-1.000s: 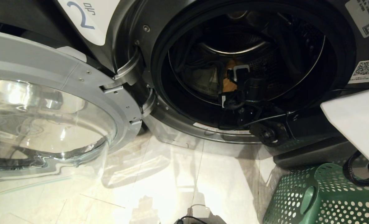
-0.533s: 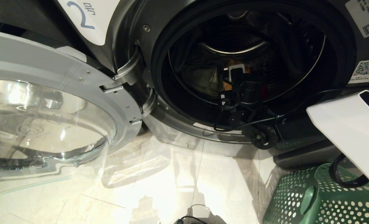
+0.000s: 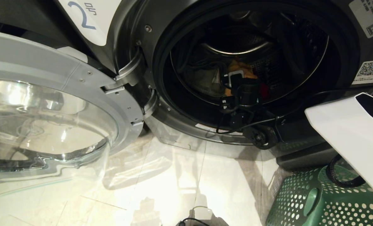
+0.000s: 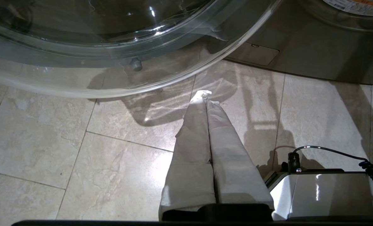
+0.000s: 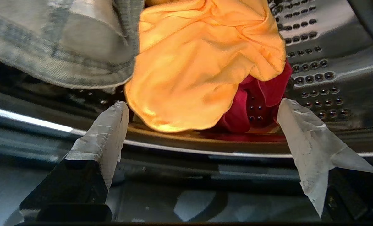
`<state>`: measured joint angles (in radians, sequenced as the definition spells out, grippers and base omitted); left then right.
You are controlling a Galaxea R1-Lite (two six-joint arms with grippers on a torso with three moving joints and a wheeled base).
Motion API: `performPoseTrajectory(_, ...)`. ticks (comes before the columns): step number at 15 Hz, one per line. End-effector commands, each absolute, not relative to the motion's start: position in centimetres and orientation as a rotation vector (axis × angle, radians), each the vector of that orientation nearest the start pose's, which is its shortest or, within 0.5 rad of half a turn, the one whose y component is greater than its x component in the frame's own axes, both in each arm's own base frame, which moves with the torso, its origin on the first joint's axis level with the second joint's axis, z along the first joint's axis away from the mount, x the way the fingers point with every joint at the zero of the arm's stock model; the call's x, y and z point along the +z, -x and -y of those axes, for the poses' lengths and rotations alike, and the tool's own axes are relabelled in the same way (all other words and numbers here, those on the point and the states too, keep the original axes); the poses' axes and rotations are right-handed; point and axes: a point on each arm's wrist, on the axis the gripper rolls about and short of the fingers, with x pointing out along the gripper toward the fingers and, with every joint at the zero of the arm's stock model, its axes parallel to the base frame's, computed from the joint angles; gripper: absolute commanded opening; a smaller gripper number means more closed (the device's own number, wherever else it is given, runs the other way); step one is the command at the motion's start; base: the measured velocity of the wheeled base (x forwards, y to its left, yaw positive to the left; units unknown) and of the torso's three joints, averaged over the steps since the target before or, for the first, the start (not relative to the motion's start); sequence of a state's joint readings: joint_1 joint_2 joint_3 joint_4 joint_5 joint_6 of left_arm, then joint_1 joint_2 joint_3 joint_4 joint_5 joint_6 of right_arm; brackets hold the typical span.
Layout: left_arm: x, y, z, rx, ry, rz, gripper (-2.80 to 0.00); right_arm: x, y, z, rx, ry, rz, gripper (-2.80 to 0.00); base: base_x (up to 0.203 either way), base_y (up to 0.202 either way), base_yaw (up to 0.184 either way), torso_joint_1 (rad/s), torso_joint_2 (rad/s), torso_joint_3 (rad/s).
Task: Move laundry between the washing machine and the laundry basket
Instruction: Pick a cloth and place it into the basket
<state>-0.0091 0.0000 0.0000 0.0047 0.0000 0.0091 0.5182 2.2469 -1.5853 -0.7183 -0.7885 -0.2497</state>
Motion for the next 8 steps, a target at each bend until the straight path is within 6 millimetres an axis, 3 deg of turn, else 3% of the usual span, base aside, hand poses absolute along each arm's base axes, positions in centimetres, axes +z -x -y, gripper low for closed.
performPoseTrajectory(1, 7.5, 2.3, 0.0, -0.009, -0.011, -0.006, -2.80, 18.6, -42.8, -21.3, -0.299, 0.196, -0.001, 0.00, 0.000, 0.000, 0.000, 0.000, 0.00, 0.000)
performPoseTrajectory(5, 7.5, 2.3, 0.0, -0.009, -0.009, -0.006, -2.80, 16.9, -45.0, -19.6, -0.333, 0.154, -0.027, 0.00, 0.000, 0.000, 0.000, 0.000, 0.00, 0.000)
performPoseTrajectory(8, 7.5, 2.3, 0.0, -0.009, -0.010, -0.006, -2.80, 16.4, -45.4, -19.8, -0.298, 0.097, -0.045, 0.00, 0.000, 0.000, 0.000, 0.000, 0.00, 0.000)
